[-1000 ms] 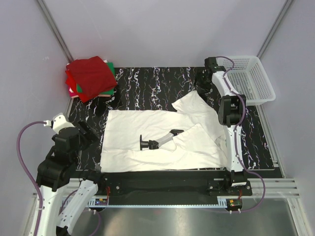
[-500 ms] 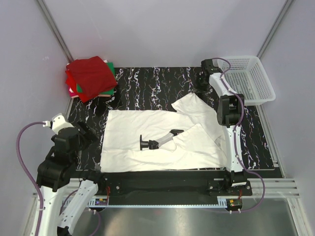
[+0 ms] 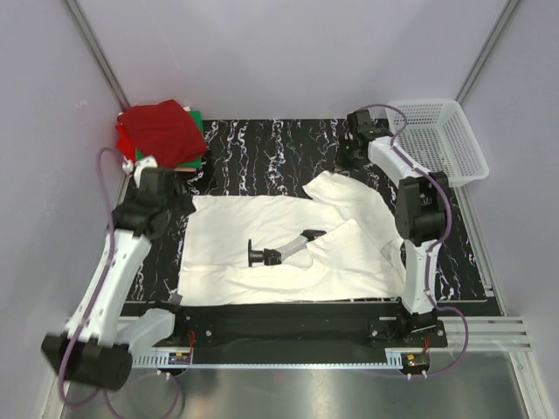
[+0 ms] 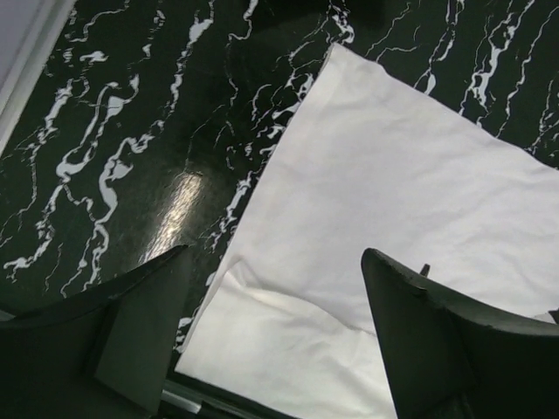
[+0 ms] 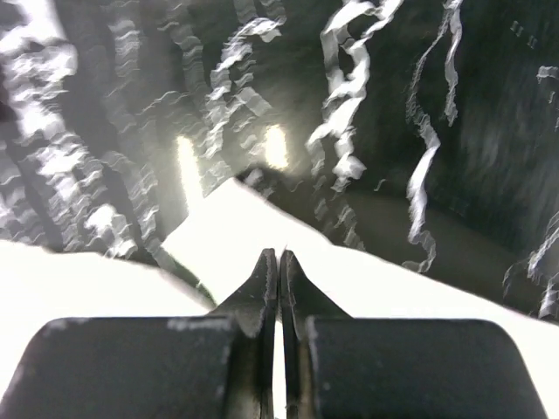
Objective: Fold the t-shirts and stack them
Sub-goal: Fold the tshirt
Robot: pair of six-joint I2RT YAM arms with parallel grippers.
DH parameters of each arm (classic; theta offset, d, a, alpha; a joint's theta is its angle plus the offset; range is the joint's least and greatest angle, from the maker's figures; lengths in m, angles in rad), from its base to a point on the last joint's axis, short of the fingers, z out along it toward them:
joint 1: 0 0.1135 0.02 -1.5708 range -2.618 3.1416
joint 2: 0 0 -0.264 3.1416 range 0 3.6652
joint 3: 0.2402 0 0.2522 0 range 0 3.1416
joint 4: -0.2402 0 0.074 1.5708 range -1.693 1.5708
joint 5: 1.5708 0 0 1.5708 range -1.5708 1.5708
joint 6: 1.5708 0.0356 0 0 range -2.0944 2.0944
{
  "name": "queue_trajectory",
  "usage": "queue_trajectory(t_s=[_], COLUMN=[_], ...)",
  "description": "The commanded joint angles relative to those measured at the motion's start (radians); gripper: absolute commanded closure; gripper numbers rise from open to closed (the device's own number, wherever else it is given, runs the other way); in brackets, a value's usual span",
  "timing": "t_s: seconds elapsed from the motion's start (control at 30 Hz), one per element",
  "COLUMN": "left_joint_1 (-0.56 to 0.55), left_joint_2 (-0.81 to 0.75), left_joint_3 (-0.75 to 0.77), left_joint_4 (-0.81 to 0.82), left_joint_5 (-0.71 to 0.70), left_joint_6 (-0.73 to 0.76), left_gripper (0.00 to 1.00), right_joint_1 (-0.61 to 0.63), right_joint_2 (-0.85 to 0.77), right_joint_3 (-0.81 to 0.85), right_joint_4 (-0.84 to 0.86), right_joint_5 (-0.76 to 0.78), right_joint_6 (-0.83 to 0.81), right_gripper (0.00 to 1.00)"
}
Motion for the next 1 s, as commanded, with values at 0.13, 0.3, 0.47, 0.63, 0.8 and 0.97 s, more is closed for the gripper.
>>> queue_trajectory(t_s=[0.13,0.3,0.47,0.63,0.8,0.97], left_joint_1=[0.143,0.145,0.153,0.179,0.185,0.185], left_joint_2=[0.459,0.661,0.839,0.949,0.998,1.037], left_joint_3=[0.098,0.177,0.206,0.244,0.308,0.344], left_joint_4=[0.403,0.527,0.613,0.597,0.540,0.463], left_joint_5=[0.281,0.261,0.216,0.161,0.130,0.126], left_joint_6=[0.047,0.086,0.116,0.114,0.095,0.063], left_gripper=[0.25,0.31,0.32,0.41,0.38,0.39], right_joint_1=[0.032,0.052,0.104,0.144,0.144,0.144], right_joint_2=[-0.348,-0.435,-0.521,-0.561,-0.556,-0.535], right_joint_3=[-0.403,-0.568,-0.793,-0.928,-0.936,-0.932], right_joint_4=[0.367,0.526,0.749,0.924,0.946,0.952], right_joint_5=[-0.084,-0.138,-0.178,-0.190,-0.190,-0.201], right_joint_6=[0.073,0.128,0.216,0.239,0.245,0.253], right_gripper=[1.00,1.00,1.00,1.00,1.00,1.00])
